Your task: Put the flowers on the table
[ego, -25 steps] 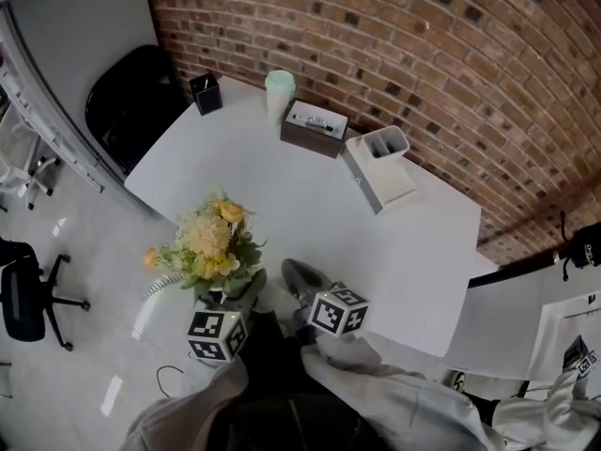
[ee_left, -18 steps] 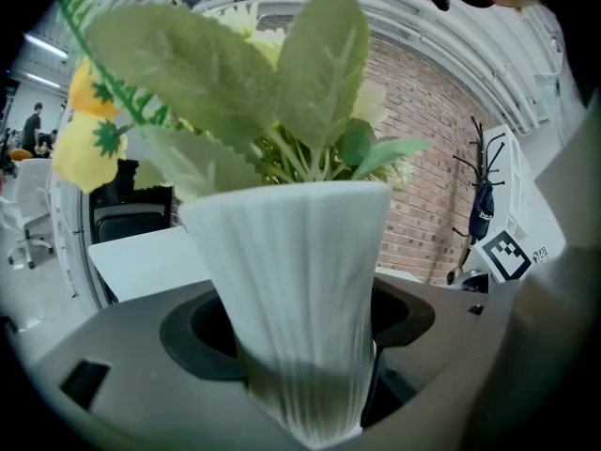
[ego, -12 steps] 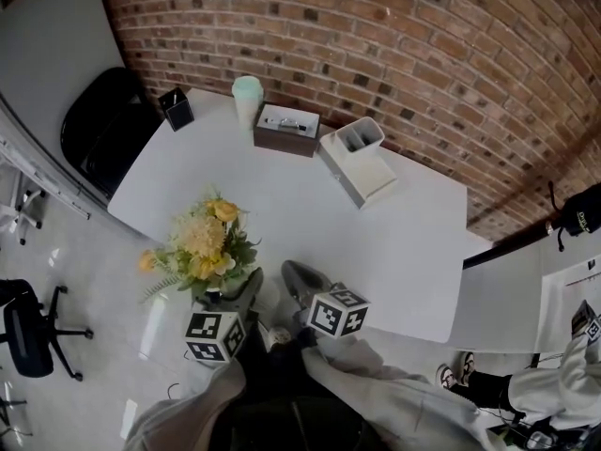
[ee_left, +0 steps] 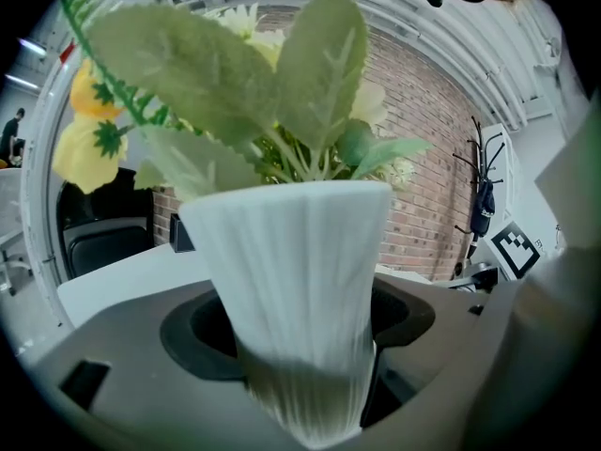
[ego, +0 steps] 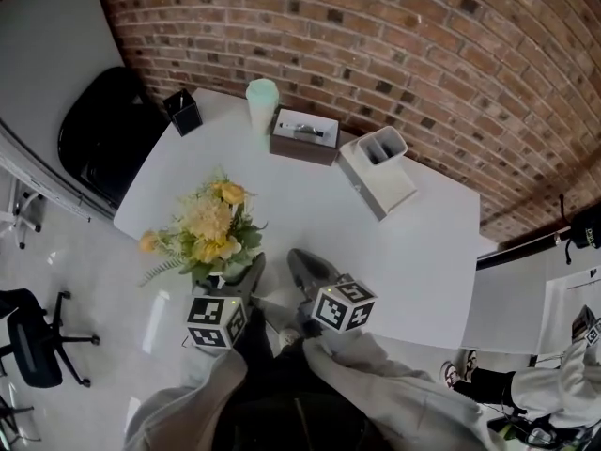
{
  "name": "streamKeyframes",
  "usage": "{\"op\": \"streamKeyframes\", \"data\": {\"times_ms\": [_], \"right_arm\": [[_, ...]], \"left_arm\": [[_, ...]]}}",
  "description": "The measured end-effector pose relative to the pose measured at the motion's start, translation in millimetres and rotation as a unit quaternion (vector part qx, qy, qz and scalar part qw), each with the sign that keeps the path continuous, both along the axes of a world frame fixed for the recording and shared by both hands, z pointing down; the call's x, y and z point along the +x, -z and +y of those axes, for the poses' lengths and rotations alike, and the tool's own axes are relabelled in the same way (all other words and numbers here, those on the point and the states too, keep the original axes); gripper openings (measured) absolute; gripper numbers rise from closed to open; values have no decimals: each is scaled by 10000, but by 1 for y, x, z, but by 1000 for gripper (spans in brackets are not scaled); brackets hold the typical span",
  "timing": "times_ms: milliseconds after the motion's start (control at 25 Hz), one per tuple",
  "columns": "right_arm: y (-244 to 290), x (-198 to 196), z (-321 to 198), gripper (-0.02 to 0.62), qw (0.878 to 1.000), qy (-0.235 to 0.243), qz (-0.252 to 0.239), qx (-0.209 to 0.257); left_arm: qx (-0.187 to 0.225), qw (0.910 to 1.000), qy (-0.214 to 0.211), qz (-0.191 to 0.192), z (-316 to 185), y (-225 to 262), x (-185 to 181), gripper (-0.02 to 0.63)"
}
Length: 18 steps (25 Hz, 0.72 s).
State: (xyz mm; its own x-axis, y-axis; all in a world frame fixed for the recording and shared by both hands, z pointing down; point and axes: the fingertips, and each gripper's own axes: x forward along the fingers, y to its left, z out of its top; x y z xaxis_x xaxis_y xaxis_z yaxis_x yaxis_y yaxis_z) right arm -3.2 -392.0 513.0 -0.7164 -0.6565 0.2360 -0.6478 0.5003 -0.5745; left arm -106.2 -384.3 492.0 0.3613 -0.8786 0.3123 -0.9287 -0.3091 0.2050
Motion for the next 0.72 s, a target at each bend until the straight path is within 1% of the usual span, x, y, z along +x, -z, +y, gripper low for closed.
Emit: {"op": "streamKeyframes", "data": {"times_ms": [160,320,480,640,720], "right_arm": [[4,-32,-35,0,9999,-75,92,65],[10,-52,-74,0,9982,-512,258,175],[18,-76,-107,0,9955,-830,358,294],[24,-105,-135,0,9940,-946,400,373],[29,-118,-150,0,9934,-968,427,443]], "left_arm": [[43,9998,-124,-131,-41,1,-33,373],[139,9993,-313,-134,-84,3,-60,373],[352,9973,-531,-355,-125,8,-84,373],[433,9947,-823,-442,-158,15,-106,373],[457,9938,-891,-490,-176,15,-118,373]]}}
